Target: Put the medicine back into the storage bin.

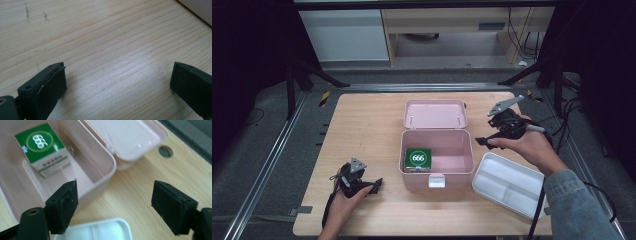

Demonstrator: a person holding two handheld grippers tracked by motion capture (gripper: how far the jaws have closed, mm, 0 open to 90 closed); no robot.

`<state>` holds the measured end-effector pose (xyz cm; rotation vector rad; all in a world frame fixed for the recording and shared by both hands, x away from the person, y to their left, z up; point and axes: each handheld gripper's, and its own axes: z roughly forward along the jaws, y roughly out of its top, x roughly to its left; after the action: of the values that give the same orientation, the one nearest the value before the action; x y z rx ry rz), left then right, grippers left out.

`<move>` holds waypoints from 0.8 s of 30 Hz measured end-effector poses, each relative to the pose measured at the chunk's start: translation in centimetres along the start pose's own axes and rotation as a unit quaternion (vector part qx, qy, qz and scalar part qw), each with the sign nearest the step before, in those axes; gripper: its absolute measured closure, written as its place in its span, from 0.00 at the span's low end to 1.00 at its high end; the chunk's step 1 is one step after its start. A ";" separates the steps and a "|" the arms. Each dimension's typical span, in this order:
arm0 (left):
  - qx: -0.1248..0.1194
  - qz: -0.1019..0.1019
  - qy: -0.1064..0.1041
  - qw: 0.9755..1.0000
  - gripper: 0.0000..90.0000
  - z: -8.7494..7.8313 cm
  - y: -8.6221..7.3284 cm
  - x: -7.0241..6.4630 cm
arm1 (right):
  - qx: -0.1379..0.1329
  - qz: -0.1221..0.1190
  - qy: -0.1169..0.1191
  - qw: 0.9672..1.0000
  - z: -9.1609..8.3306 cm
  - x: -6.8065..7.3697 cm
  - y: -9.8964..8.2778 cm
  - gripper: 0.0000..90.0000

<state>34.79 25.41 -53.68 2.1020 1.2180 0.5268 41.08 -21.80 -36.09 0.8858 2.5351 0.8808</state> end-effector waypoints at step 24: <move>0.000 0.000 0.002 1.000 0.00 0.0 0.0 -0.1 | 0.076 -0.001 0.044 0.996 1.3 0.5 -8.1 0.68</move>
<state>34.76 25.37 -53.73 2.1022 1.2191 0.5308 37.66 -25.89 -42.37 0.9063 2.7085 0.7490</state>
